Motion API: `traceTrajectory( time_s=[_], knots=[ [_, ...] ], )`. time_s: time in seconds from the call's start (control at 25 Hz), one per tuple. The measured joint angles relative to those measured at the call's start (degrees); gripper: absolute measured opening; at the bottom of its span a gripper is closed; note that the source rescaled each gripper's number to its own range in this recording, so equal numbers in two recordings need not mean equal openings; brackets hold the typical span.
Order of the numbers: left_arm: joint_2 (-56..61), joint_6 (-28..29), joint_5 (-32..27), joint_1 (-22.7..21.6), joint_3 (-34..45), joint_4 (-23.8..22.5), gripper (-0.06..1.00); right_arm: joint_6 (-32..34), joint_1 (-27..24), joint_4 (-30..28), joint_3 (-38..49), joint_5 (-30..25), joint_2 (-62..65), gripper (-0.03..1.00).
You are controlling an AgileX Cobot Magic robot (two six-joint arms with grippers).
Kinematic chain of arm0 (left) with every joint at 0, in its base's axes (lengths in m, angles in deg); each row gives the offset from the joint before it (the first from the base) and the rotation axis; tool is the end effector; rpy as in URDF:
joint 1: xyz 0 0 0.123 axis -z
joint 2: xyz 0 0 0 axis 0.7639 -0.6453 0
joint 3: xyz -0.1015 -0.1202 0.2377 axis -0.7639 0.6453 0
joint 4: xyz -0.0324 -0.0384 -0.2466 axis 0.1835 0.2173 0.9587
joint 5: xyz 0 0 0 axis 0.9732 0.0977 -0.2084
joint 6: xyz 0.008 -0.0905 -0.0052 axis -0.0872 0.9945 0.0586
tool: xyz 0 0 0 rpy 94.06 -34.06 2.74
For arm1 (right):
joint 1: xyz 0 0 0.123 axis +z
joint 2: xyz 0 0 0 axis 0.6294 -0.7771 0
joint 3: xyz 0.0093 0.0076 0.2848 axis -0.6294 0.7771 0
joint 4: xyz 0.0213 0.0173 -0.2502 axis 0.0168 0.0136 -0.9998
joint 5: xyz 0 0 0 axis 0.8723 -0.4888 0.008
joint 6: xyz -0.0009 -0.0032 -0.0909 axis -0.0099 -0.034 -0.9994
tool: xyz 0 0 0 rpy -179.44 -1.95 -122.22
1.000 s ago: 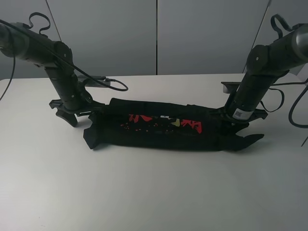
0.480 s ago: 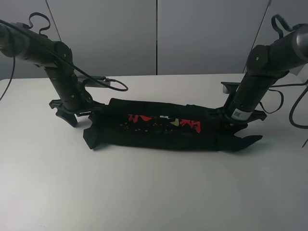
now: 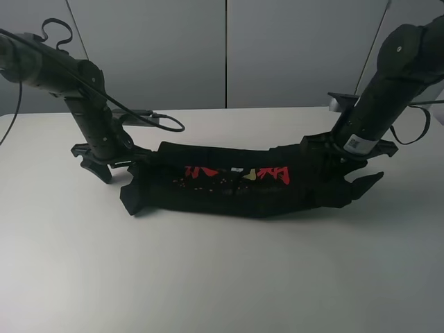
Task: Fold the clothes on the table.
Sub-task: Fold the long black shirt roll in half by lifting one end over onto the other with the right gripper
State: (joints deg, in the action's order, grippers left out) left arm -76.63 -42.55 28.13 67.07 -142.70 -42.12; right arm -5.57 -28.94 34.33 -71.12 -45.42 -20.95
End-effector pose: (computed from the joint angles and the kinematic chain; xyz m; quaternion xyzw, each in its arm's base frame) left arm 0.3840 -0.1255 0.0944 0.1101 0.9931 -0.0358 0.0164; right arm 0.3206 0.0721 0.1559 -0.0398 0.9954 0.0854 0.0193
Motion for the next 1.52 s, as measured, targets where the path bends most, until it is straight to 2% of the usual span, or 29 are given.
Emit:
traceTrajectory(
  time_s=[0.16, 0.28, 0.44, 0.6, 0.8, 0.92, 1.04, 1.32, 1.52],
  knots=[
    [0.0, -0.1, 0.0, 0.0, 0.0, 0.0, 0.99, -0.9, 0.1, 2.4, -0.9, -3.4, 2.9, 0.14],
    [0.0, -0.2, 0.0, 0.0, 0.0, 0.0, 0.99, -3.0, 0.1, 6.5, -3.9, -6.8, 3.5, 0.14],
    [0.0, -0.2, 0.0, 0.0, 0.0, 0.0, 0.99, -7.5, 0.1, 14.5, -6.9, -10.1, 3.5, 0.14],
    [0.0, -0.3, 0.0, 0.0, 0.0, 0.0, 0.99, -12.2, 0.1, 24.1, -8.1, -11.3, 3.7, 0.14],
    [0.0, -0.3, 0.0, 0.0, 0.0, 0.0, 0.99, -16.7, 2.0, 32.7, -8.1, -11.1, 3.8, 0.14],
    [0.0, -0.3, 0.0, 0.0, 0.0, 0.0, 0.99, -18.1, 4.8, 35.1, -8.1, -8.9, 3.8, 0.14],
    [0.0, -0.3, 0.0, 0.0, 0.0, 0.0, 0.99, -20.8, 6.5, 40.3, -8.1, -7.6, 2.5, 0.14],
    [0.0, -0.4, 0.0, 0.0, 0.0, 0.1, 0.99, -35.7, 10.8, 58.0, -8.2, -6.9, -7.2, 0.14],
    [0.0, -0.8, 0.0, 0.0, 0.0, 0.2, 0.99, -44.7, 11.9, 69.6, -8.2, -6.4, -13.3, 0.14]
  ],
)
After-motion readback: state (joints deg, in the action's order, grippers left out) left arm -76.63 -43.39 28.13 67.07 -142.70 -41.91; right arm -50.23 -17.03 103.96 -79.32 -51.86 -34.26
